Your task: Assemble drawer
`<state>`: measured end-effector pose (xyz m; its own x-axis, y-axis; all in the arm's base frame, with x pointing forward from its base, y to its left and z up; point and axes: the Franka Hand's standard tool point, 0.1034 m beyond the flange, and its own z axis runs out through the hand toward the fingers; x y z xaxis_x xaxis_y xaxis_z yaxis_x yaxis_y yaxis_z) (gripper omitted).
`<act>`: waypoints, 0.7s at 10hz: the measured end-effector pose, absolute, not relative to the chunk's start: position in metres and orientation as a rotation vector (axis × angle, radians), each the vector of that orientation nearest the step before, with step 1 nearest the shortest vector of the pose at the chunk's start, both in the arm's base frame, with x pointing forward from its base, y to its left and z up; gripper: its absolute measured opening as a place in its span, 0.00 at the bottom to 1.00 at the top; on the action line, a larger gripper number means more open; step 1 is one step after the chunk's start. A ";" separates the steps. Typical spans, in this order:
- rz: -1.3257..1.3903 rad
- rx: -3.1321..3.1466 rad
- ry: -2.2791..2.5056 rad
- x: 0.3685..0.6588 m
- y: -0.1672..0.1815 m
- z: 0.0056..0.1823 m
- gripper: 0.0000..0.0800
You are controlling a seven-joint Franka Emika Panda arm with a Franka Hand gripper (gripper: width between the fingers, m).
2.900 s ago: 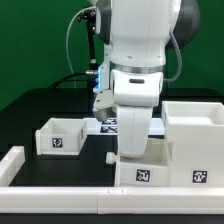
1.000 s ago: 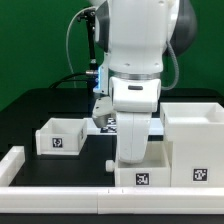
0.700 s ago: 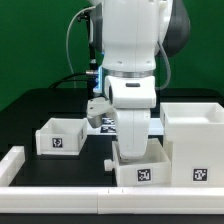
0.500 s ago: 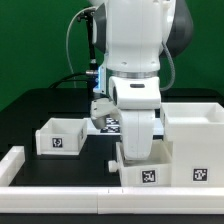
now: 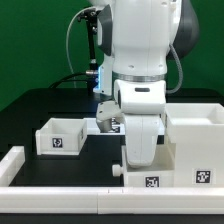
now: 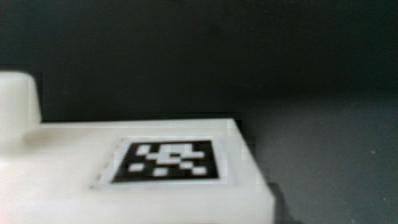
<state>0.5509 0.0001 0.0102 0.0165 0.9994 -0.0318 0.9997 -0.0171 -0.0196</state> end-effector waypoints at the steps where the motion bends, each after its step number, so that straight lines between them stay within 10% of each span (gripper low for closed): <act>1: -0.057 2.248 2.181 0.551 0.003 0.010 0.05; 7: -0.056 2.286 2.138 0.550 0.008 0.011 0.05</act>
Offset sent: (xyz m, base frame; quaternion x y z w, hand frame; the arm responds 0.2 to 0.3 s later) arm -0.0019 0.0254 0.0014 -0.0065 -0.0030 0.0096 0.9999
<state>0.5501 0.0081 0.0111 0.0661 0.9972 -0.0339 0.9976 -0.0667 -0.0165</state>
